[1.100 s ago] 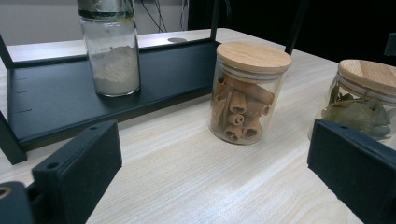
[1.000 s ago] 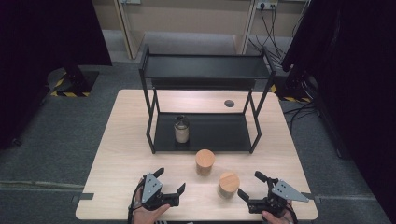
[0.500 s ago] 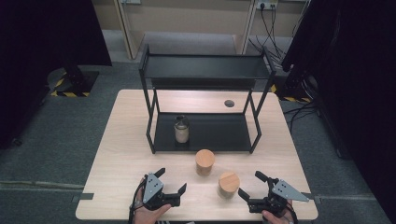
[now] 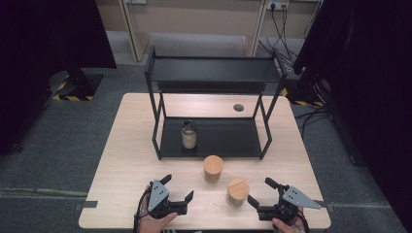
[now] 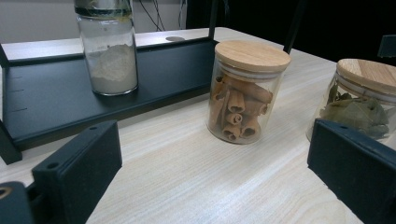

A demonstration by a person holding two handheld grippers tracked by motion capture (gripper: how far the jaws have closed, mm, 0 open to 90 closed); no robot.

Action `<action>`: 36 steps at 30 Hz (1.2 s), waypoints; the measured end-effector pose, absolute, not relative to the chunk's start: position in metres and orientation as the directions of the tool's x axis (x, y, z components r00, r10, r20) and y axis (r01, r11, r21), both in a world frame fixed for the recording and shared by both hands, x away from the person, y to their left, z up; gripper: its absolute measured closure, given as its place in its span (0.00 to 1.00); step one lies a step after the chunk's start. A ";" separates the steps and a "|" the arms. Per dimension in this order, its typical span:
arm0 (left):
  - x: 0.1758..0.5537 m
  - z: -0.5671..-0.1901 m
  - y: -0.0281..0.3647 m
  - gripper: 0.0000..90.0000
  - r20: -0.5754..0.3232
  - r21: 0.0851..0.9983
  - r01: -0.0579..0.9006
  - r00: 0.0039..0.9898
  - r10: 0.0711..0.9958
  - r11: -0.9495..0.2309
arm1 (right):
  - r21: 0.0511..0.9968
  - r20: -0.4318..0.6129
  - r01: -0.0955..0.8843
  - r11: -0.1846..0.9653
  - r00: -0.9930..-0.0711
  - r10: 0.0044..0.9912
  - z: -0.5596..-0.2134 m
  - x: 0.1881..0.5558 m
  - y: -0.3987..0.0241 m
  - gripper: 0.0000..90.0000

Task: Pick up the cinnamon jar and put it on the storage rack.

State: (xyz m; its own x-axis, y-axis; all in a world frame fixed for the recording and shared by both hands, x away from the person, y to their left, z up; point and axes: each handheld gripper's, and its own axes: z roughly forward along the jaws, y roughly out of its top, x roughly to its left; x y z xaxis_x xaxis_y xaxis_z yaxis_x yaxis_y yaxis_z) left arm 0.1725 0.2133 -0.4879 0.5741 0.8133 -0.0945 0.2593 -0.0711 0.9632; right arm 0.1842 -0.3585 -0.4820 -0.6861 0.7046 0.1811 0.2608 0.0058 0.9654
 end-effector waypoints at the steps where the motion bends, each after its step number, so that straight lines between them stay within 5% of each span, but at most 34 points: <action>1: 0.172 -0.488 0.213 0.02 -0.095 0.963 0.259 0.574 0.813 -0.071 | 0.965 0.182 0.261 0.006 -0.687 0.704 -0.482 0.185 -0.359 0.01; 36: 0.173 -0.489 0.216 0.02 -0.113 0.961 0.272 0.565 0.817 -0.056 | 0.966 0.103 0.234 0.111 -0.739 0.665 -0.446 0.217 -0.326 0.01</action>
